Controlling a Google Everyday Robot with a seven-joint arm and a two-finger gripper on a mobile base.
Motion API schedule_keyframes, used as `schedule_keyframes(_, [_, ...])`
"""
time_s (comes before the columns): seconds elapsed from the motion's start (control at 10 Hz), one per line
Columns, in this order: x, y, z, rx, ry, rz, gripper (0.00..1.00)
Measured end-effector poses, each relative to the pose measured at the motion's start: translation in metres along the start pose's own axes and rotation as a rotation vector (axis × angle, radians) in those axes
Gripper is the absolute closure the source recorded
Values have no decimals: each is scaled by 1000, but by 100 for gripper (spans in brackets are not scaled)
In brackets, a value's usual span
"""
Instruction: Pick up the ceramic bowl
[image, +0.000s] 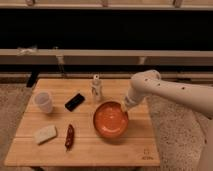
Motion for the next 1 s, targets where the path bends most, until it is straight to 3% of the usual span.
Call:
schedule_keyframes(0.5, [-23, 1, -41, -92, -157, -8, 100])
schedule_keyframes(1.0, [-25, 3, -44, -102, -166, -14, 100])
